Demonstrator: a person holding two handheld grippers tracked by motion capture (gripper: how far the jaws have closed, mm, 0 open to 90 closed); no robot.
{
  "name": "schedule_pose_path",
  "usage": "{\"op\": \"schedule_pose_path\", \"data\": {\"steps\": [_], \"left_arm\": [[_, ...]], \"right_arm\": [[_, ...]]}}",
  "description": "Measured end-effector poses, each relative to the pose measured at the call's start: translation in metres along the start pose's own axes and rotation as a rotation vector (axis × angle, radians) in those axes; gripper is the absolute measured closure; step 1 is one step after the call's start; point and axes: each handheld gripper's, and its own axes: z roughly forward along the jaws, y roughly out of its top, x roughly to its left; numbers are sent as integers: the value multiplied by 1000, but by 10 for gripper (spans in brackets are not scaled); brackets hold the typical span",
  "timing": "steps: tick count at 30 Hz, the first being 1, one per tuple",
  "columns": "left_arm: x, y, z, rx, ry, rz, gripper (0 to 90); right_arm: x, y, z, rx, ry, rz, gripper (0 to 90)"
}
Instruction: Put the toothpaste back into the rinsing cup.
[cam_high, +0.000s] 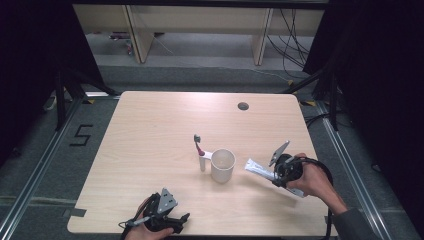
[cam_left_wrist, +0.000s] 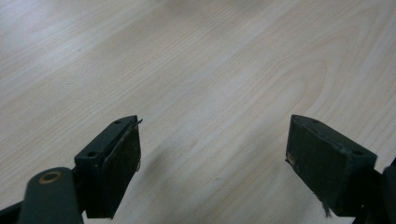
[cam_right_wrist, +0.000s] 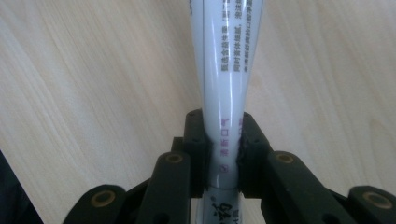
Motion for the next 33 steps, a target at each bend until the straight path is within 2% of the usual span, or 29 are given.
{"op": "schedule_pose_path", "data": {"steps": [1, 3, 4, 5, 6, 8, 10, 11, 13, 14, 15, 17, 18, 19, 20, 22, 24, 25, 26, 27, 28, 29, 30, 31, 32, 33], "left_arm": [[0, 0, 0, 0, 5, 1, 176], [0, 0, 0, 4, 10, 4, 176], [0, 0, 0, 4, 10, 4, 176], [1, 0, -1, 10, 14, 11, 177], [2, 0, -1, 12, 15, 12, 177], [2, 0, -1, 0, 13, 1, 177], [2, 0, -2, 4, 19, 7, 176], [3, 1, -2, -5, 14, 2, 176], [2, 0, -2, -7, 20, -5, 177], [2, 0, -2, -5, 20, -2, 176], [2, 0, -3, -5, 18, -1, 177], [3, 1, -2, -7, 21, -3, 176], [3, 1, -2, -6, 21, -2, 177], [2, 0, -2, -7, 14, -2, 177], [2, 1, -3, 0, 16, 4, 177], [2, 1, -2, -6, 17, 2, 176], [2, 1, -2, -6, 13, 1, 176], [2, 1, -2, -3, 13, 5, 176], [2, 1, -2, -2, 16, 6, 177], [2, 1, -2, -7, 14, 3, 176], [2, 1, -2, -7, 15, 1, 177], [2, 1, -2, 0, 17, 5, 176], [2, 0, -2, -4, 12, 0, 176], [2, 0, -2, -2, 9, 4, 176], [2, 1, -2, -4, 10, 5, 176], [2, 1, -2, -5, 10, 3, 177]], "right_arm": [[-2, -1, -2, -19, -4, -12, 772], [-6, -3, -10, -80, -27, -6, 772], [-6, -3, -10, -80, -27, -6, 772], [-8, -3, -14, -112, -24, 0, 773], [-8, -3, -14, -112, -24, 0, 773], [-9, -4, -17, -151, -26, 17, 773], [-10, -3, -21, -194, -53, 28, 773], [-12, -2, -22, -213, -61, 15, 773], [-13, -2, -24, -249, -73, 19, 773], [-13, -1, -26, -273, -74, 40, 773], [-14, 0, -27, -297, -64, 39, 774], [-16, 2, -26, -343, -81, 40, 774], [-19, 3, -29, -357, -75, 42, 774], [-17, 4, -29, -389, -91, 63, 774], [-19, 4, -30, -419, -117, 43, 774], [-20, 6, -33, -460, -130, 42, 774], [-20, 10, -33, -497, -113, 57, 774], [-18, 11, -34, -518, -120, 76, 774], [-17, 13, -35, -518, -110, 86, 774], [-18, 16, -35, -543, -117, 72, 774], [-16, 18, -35, -561, -118, 95, 774], [-18, 20, -38, -555, -111, 78, 774], [-16, 22, -39, -574, -108, 97, 775], [-18, 24, -40, -593, -100, 90, 775], [-16, 26, -41, -604, -83, 112, 775], [-17, 28, -42, -641, -86, 103, 774]]}}
